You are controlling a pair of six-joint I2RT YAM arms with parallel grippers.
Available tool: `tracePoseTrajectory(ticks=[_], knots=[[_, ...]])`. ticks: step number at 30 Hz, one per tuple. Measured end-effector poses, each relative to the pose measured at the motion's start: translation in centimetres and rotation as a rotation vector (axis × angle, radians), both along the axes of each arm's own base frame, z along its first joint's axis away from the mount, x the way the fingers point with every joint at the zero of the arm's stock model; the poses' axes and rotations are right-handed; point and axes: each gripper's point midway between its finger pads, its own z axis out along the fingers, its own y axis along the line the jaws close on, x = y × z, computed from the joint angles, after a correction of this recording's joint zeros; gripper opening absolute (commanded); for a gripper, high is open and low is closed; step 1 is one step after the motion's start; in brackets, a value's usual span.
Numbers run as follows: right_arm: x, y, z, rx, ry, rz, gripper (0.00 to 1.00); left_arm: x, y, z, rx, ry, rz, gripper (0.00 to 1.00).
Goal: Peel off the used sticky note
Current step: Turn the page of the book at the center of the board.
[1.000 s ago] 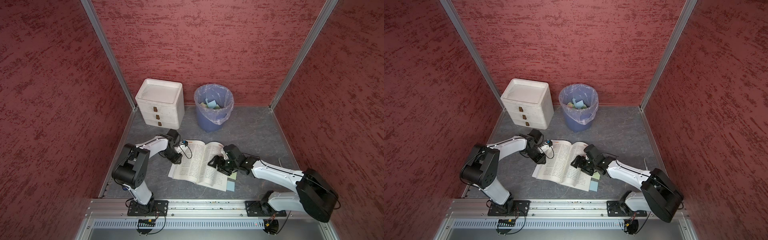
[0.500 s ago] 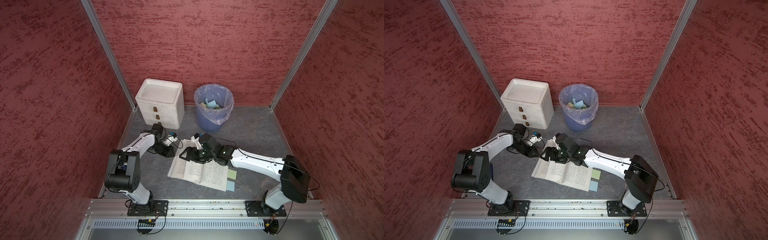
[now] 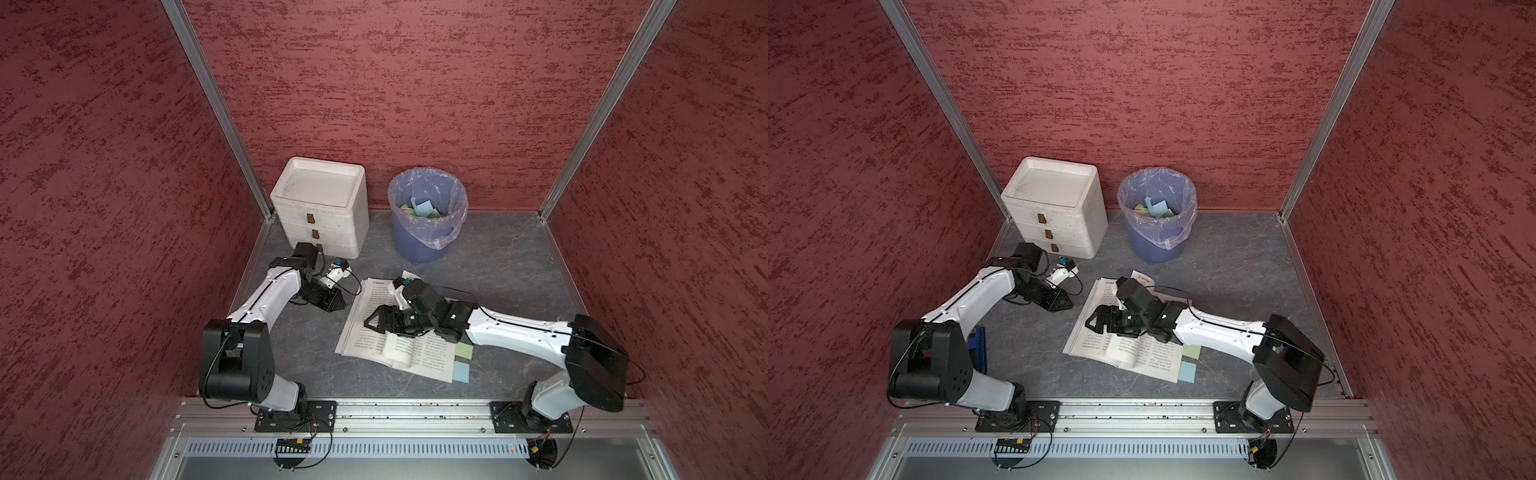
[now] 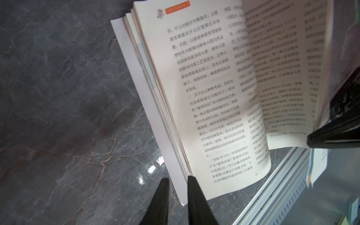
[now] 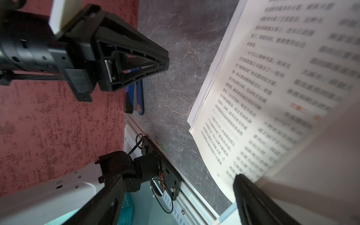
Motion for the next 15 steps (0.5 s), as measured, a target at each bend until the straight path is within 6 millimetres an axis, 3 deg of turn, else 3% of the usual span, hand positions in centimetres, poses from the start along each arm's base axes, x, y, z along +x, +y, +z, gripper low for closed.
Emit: tracePoseTrajectory(ticks=[3, 5, 7, 11, 15], knots=[[1.9, -1.3, 0.5, 0.077, -0.003, -0.041, 0.91, -0.4, -1.2, 0.9, -0.007, -0.012, -0.036, 0.2], [3.5, -1.2, -0.5, 0.103, 0.016, -0.06, 0.88, -0.7, -2.1, 1.6, -0.019, -0.02, -0.053, 0.2], [4.6, -0.3, -2.4, 0.123, 0.052, -0.051, 0.85, -0.9, -2.8, 2.5, -0.033, -0.034, -0.068, 0.2], [4.9, 2.1, -7.5, 0.153, 0.171, 0.006, 0.82, -1.2, -3.4, 3.6, -0.05, -0.052, -0.078, 0.2], [5.3, 3.6, -8.6, 0.211, 0.21, 0.045, 0.78, -1.4, -3.3, 3.6, -0.049, -0.039, -0.073, 0.2]])
